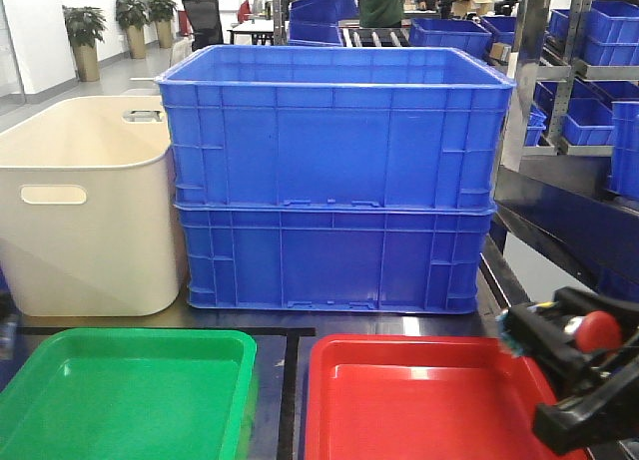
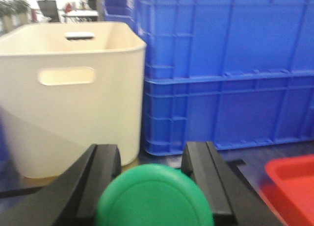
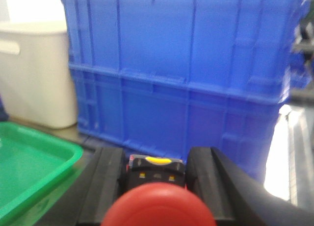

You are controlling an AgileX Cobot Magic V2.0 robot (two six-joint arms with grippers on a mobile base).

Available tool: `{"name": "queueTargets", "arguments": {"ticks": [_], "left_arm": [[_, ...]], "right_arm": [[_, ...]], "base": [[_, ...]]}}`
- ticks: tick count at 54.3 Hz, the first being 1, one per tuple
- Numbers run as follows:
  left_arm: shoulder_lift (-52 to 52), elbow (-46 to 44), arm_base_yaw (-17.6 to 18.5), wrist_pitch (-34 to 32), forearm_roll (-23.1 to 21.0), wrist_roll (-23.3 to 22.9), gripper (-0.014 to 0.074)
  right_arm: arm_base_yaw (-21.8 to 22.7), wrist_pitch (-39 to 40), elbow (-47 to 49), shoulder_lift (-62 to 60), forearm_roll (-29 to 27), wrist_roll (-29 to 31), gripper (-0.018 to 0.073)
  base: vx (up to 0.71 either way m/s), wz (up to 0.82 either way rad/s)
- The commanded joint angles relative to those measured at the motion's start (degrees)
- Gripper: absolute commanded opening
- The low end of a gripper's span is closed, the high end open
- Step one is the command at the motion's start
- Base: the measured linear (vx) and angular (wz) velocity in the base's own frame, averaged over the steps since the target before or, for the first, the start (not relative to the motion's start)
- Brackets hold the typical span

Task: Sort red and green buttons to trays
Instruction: 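Move left gripper over green tray and right gripper over red tray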

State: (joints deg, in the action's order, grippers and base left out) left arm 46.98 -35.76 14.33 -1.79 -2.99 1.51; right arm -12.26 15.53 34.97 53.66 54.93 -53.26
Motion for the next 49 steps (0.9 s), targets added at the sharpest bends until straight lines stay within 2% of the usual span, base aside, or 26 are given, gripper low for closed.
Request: {"name": "queueTargets", "arguments": {"ticks": [1,8,15,32,40,49], "left_arm": [[3.58,-1.79,2.93,-6.05,-0.46,-0.6,-0.0006],[10.03,-1.79,5.83,-7.06,-0.46,-0.6,-0.0006],[15.69,-1.79,5.94,-7.95,-0.46,-0.6,-0.0006],[25.53,-1.79,5.94,-8.29,-0.4,-0.54,0.0014],[26.92,-1.79,5.94,-8.17,-0.4,-0.38,0.0078],[26.93,-1.79,5.94,-7.39,-0.4,-0.38,0.0243]], "right_arm": [[0.25,6.92,1.84,2.58,-0.05,-0.96,-0.0006],[0.25,11.25,1.84,9.31,1.5,-1.15,-0.0006],[0.25,16.23,1.84,15.11,2.92,-1.71,-0.0002],[0.25,14.92,1.84,21.86,2.68,-1.71,0.0078],[0.25,14.02,1.84,22.1,2.68,-1.78,0.0179],[0.25,12.07,1.84,22.1,2.68,-1.83,0.039]], "base": [[0.0,0.0],[0.0,0.0],[0.0,0.0],[0.0,0.0],[0.0,0.0],[0.0,0.0]]}}
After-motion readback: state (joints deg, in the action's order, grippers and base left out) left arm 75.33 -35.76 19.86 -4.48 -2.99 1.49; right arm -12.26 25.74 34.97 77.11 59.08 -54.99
